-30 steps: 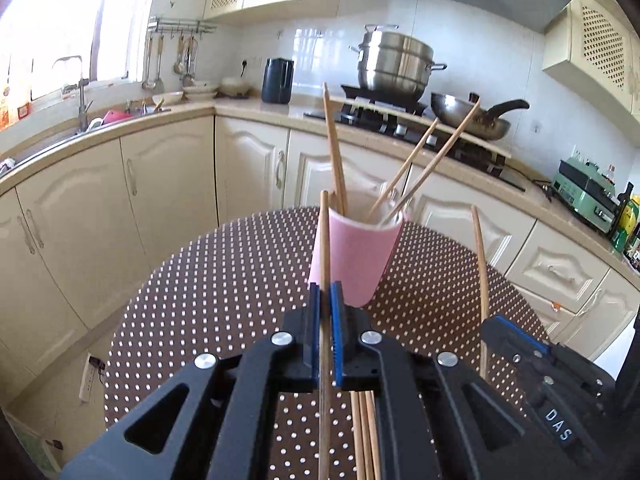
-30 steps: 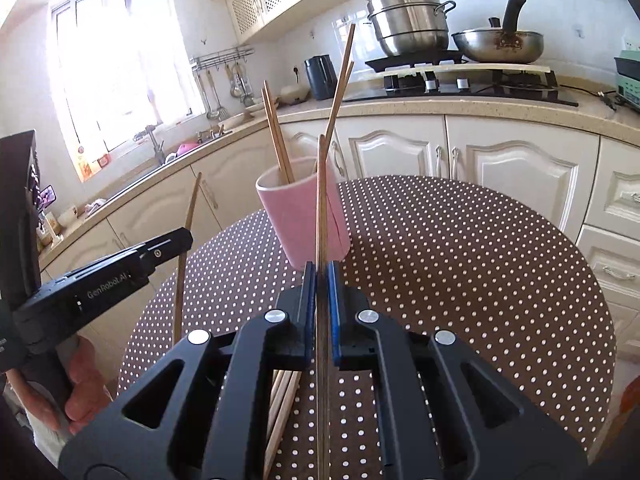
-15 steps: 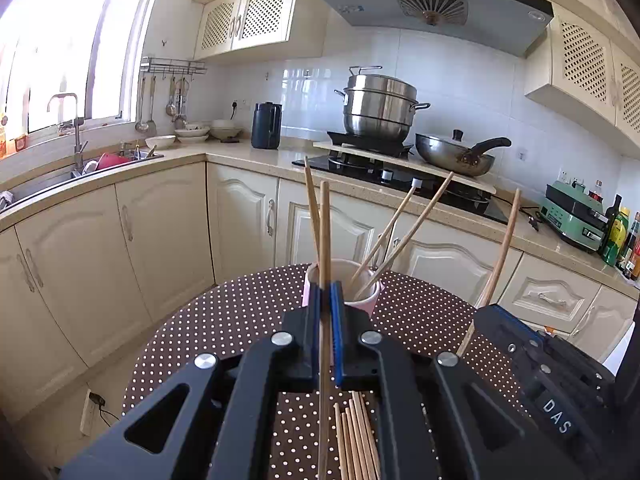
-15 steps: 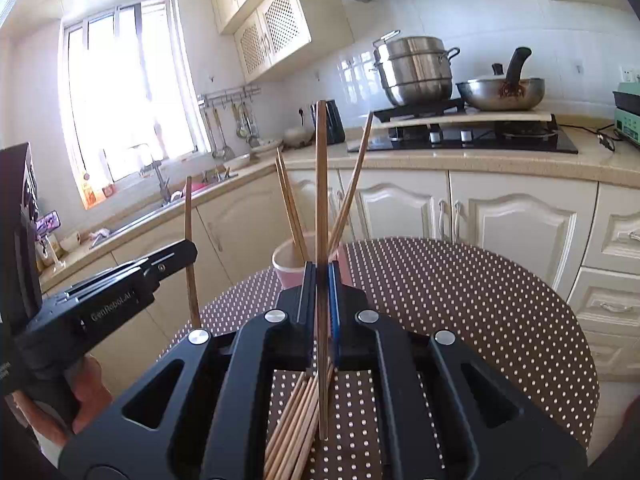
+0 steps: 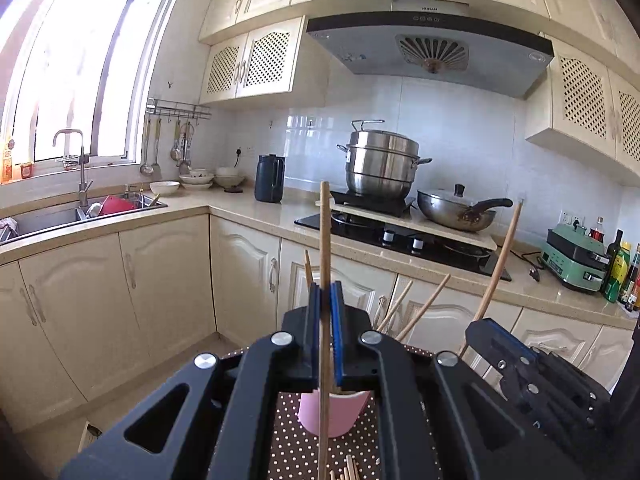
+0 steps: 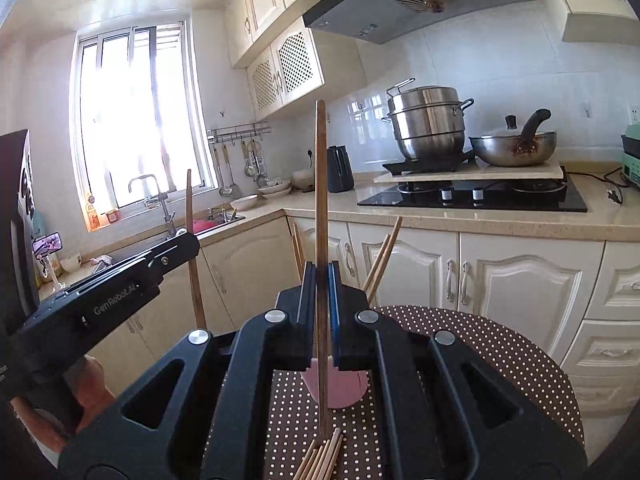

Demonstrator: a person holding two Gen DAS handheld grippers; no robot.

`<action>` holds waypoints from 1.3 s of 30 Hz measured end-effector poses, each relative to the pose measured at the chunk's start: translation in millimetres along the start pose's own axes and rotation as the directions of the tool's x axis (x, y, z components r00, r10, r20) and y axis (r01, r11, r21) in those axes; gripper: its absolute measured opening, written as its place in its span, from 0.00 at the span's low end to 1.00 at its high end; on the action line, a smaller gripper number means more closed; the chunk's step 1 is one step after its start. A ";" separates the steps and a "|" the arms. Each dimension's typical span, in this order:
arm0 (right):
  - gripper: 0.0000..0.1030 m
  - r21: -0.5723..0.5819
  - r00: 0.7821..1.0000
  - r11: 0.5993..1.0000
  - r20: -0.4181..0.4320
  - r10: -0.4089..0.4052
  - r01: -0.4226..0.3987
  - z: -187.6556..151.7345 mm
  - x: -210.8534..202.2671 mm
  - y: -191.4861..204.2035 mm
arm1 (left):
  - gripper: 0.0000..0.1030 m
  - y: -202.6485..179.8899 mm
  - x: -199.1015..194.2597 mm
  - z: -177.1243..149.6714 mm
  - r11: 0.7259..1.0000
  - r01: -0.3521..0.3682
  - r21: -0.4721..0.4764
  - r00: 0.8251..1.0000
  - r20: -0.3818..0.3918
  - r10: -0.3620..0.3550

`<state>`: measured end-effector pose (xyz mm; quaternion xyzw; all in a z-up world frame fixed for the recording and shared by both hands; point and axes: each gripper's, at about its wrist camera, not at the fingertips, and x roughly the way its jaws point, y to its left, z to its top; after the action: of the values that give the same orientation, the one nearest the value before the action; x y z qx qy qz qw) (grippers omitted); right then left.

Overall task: Organize utensils
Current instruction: 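Lower both chopsticks into the pink cup and open both grippers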

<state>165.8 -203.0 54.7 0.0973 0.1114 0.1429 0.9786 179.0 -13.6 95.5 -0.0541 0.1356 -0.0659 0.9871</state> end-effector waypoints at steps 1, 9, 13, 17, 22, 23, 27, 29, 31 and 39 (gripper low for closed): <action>0.06 -0.003 1.000 1.000 0.015 0.000 0.000 6.7 2.2 1.6 | 0.06 0.8 4.0 5.9 1.000 0.006 -0.015 1.000 0.004 -0.006; 0.06 -0.045 0.997 0.999 0.070 -0.014 0.017 41.3 21.7 10.7 | 0.06 0.0 33.0 44.5 0.998 -0.031 -0.048 0.998 0.060 0.033; 0.06 -0.069 0.995 0.997 0.090 -0.032 0.038 48.5 33.5 13.1 | 0.06 1.0 50.9 59.1 0.997 -0.048 -0.066 0.996 0.076 0.053; 0.06 -0.063 0.996 0.997 0.077 -0.041 0.045 48.5 51.2 10.0 | 0.06 1.5 67.2 66.2 0.995 -0.060 -0.079 0.993 0.099 0.068; 0.06 -0.049 0.997 0.997 0.045 -0.061 0.064 41.8 71.6 4.9 | 0.06 3.9 91.6 57.9 0.993 -0.053 -0.104 0.994 0.088 0.062; 0.06 -0.045 0.997 0.997 0.039 -0.063 0.065 40.0 74.8 3.6 | 0.06 4.1 97.0 53.6 0.993 -0.053 -0.102 0.995 0.083 0.061; 0.06 -0.010 0.998 0.998 0.002 -0.068 0.068 30.0 86.6 -4.1 | 0.06 6.8 117.3 34.0 0.994 -0.069 -0.090 0.997 0.040 0.072; 0.06 0.005 0.997 0.998 -0.021 -0.070 0.070 23.3 91.6 -7.4 | 0.06 10.8 123.0 24.7 0.993 -0.064 -0.102 0.998 0.018 0.066; 0.06 0.003 0.996 0.997 -0.045 -0.072 0.072 15.9 95.6 -8.7 | 0.06 13.4 125.8 16.5 0.993 -0.064 -0.103 0.998 0.003 0.065; 0.06 0.044 0.988 0.995 -0.136 -0.078 0.085 -13.7 116.1 -21.8 | 0.06 18.3 135.8 -16.5 0.994 -0.088 -0.062 0.995 -0.058 0.084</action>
<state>276.5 -186.4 14.7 0.1069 0.1845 0.1063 0.9712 306.2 -16.7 42.0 -0.0781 0.1673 -0.0205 0.9826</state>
